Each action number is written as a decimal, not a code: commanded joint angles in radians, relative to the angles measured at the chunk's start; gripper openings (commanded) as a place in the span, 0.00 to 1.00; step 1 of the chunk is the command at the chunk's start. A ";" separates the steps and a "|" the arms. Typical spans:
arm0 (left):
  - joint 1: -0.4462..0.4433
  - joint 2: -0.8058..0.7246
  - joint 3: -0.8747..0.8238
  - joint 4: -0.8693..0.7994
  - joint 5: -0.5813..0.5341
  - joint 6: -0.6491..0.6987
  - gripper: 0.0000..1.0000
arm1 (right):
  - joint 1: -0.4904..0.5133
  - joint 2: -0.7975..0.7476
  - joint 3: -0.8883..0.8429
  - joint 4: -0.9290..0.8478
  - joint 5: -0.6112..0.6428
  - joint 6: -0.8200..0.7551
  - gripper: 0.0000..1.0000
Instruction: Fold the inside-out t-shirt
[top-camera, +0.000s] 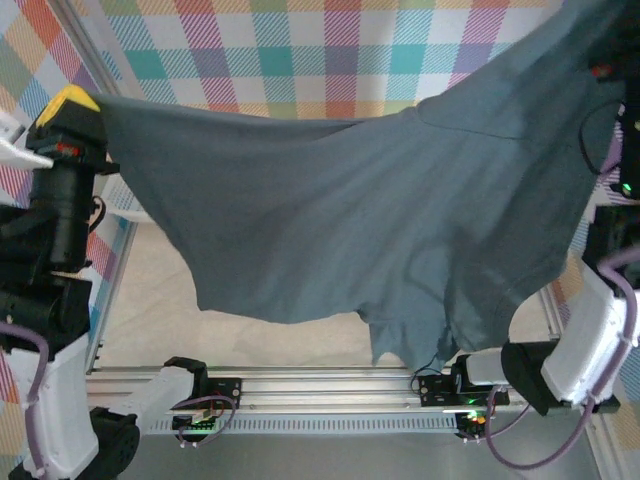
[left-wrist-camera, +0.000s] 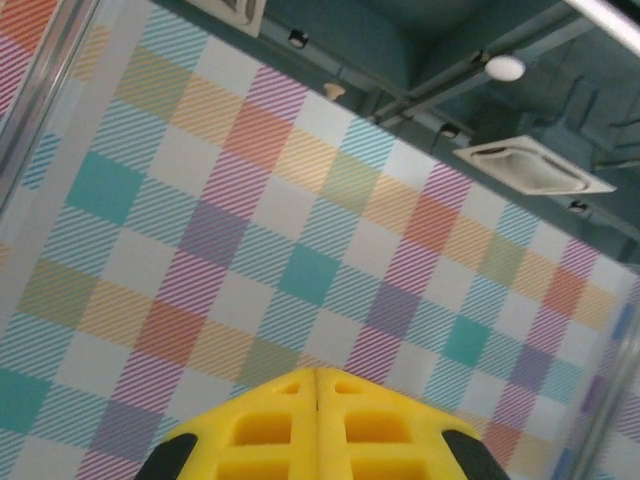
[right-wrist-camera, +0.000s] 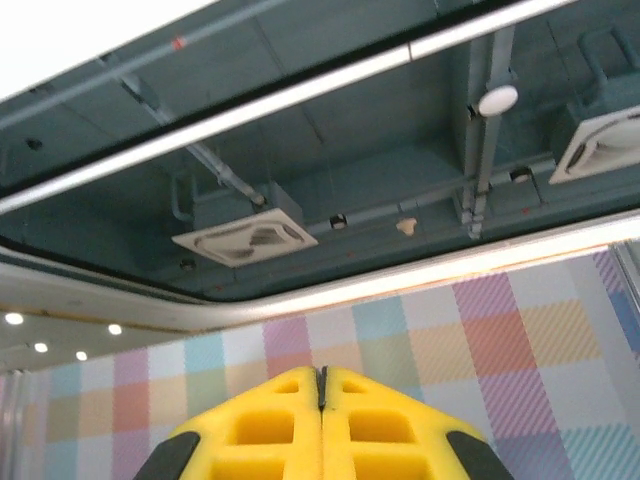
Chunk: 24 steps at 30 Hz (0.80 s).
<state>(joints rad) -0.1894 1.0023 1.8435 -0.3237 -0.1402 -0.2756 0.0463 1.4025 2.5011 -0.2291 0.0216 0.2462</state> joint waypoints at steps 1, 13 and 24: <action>-0.006 0.145 -0.011 -0.051 -0.058 0.037 0.00 | -0.002 0.111 -0.025 -0.012 0.034 -0.054 0.00; 0.032 0.824 0.014 0.196 -0.182 0.034 0.00 | -0.009 0.697 0.193 -0.091 -0.055 -0.039 0.03; 0.042 1.024 0.340 -0.009 -0.054 -0.010 0.62 | -0.060 0.779 0.208 -0.324 -0.139 -0.021 0.65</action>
<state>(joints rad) -0.1520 2.1674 2.1201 -0.2779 -0.2432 -0.2497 -0.0036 2.3230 2.7285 -0.4679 -0.0719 0.2306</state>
